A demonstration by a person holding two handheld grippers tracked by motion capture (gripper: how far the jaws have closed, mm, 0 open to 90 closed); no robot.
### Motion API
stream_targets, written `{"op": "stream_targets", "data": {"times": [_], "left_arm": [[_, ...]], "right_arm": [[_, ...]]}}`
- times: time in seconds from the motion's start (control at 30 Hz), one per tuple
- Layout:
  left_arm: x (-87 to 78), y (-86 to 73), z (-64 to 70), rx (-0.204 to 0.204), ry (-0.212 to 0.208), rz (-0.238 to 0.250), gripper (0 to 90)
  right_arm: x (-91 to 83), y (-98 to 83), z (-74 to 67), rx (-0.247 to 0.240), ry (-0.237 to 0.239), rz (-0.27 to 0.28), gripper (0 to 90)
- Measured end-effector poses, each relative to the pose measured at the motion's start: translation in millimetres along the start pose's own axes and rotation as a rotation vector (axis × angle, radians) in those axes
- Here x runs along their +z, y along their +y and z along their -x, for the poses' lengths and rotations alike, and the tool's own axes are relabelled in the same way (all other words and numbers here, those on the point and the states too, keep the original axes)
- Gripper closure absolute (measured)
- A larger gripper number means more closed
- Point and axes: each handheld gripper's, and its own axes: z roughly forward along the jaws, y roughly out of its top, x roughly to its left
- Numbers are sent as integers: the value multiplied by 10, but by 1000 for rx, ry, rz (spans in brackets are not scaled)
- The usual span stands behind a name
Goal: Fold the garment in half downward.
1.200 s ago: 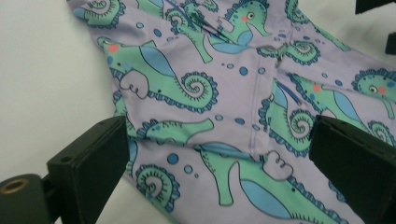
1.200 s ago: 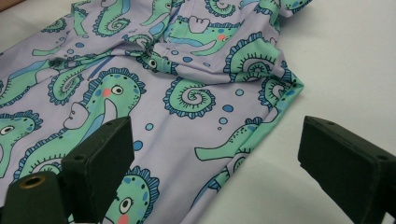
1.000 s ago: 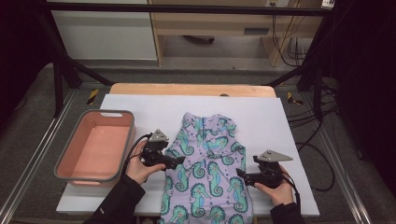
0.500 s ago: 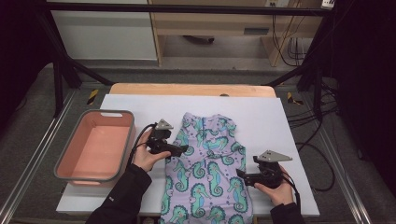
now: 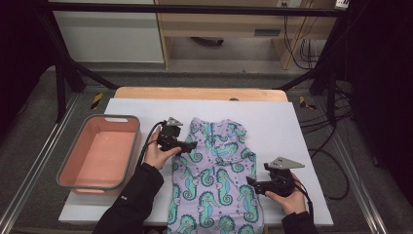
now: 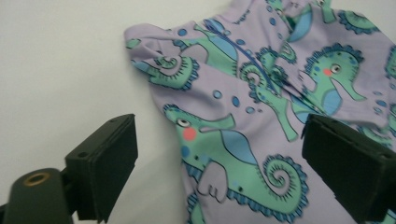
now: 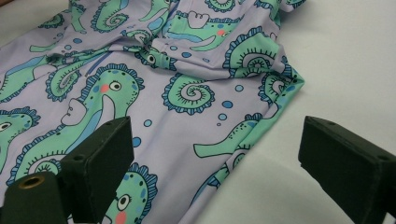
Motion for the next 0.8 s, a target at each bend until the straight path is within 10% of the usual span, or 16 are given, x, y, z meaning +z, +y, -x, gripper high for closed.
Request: {"op": "stream_targets", "data": {"times": [0.53, 0.8], "left_arm": [[311, 43, -174, 1, 73, -13, 424], [394, 3, -202, -18, 34, -51, 619]], "right_arm": [[12, -11, -4, -6, 7, -2, 111], [15, -3, 1, 10, 11, -4, 111]]}}
